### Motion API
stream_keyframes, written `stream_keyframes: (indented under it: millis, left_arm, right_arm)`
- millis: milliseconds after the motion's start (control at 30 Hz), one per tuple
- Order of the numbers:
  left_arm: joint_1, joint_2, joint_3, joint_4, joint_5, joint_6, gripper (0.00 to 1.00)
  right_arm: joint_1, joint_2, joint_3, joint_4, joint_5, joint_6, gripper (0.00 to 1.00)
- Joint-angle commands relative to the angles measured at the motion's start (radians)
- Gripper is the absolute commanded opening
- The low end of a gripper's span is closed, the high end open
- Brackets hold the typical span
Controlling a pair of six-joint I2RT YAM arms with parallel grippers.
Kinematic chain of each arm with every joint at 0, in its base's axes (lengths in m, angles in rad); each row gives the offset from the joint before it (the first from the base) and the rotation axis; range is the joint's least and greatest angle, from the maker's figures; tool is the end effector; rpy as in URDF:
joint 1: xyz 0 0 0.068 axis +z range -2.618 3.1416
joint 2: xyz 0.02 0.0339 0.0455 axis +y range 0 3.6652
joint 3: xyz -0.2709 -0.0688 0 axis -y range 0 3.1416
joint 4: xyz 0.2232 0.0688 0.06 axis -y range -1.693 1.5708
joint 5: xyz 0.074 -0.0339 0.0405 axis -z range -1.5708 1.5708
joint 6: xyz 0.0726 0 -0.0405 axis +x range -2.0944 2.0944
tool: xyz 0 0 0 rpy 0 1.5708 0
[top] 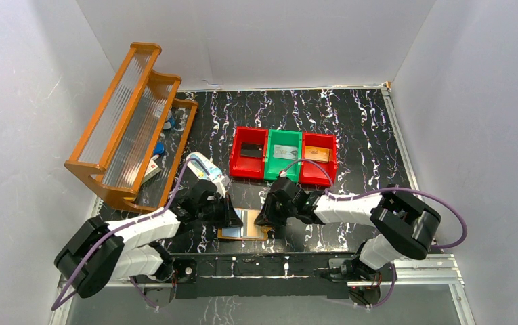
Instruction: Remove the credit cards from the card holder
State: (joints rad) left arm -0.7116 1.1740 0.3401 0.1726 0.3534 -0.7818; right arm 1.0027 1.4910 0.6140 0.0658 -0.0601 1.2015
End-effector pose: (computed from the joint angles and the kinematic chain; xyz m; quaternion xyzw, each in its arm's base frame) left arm 0.1516 -0.1639 0.1511 0.0461 0.8865 -0.4096 0.2101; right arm 0.1513 0.2452 0.1441 0.0810 0.9248 0.3432 0.1425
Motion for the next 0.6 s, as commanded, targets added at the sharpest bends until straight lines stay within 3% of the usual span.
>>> stream_keyframes:
  millis: [0,200,533,567]
  left_arm:
    - [-0.014,-0.063,0.043,-0.021,0.029,0.025,0.0]
    - [-0.013,-0.07,0.049,-0.044,0.018,0.035,0.0]
    - [-0.013,-0.1,0.017,0.012,0.003,-0.018,0.0]
    - [-0.015,-0.093,0.012,0.024,0.004,-0.032,0.09]
  right_arm:
    - [0.005,0.07,-0.02,-0.153,0.102,-0.063,0.25]
    - [0.003,0.063,-0.014,-0.159,0.116,-0.07,0.1]
    - [0.003,0.064,-0.029,-0.144,0.106,-0.069,0.08]
    - [0.004,0.066,-0.031,-0.139,0.103,-0.067,0.08]
